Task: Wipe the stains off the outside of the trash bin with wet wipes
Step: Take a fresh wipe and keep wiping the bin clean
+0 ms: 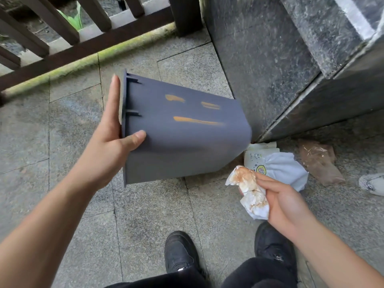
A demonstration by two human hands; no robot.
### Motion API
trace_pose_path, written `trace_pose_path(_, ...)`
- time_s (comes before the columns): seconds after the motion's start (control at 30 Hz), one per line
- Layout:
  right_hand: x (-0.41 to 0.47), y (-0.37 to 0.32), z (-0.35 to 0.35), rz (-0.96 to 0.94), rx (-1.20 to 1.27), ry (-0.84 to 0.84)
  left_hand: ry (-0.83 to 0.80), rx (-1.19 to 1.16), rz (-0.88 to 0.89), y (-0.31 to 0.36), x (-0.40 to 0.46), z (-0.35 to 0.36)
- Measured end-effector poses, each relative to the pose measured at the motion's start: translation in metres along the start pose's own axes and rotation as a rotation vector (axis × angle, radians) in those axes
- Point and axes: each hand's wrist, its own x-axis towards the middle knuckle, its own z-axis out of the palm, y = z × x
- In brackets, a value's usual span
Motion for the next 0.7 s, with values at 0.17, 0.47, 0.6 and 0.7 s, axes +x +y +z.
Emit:
trace_pose_path(0.17,-0.010,0.000,0.007,-0.063,-0.116,-0.031,-0.031,0.048,0.031,-0.009,-0.013,0.003)
trace_pose_path(0.47,-0.005,-0.005,0.029,-0.666,-0.530,0.306,0.119,0.303,0.095,0.001,-0.004,0.018)
trace_pose_path(0.6,0.020,-0.009,0.045,-0.864,-1.027,0.339,0.033,0.318,0.132,0.004,-0.012,0.028)
trace_pose_path(0.7,0.040,-0.009,0.055,-0.836,-1.339,0.277,0.130,0.316,0.169,-0.002,-0.014,0.034)
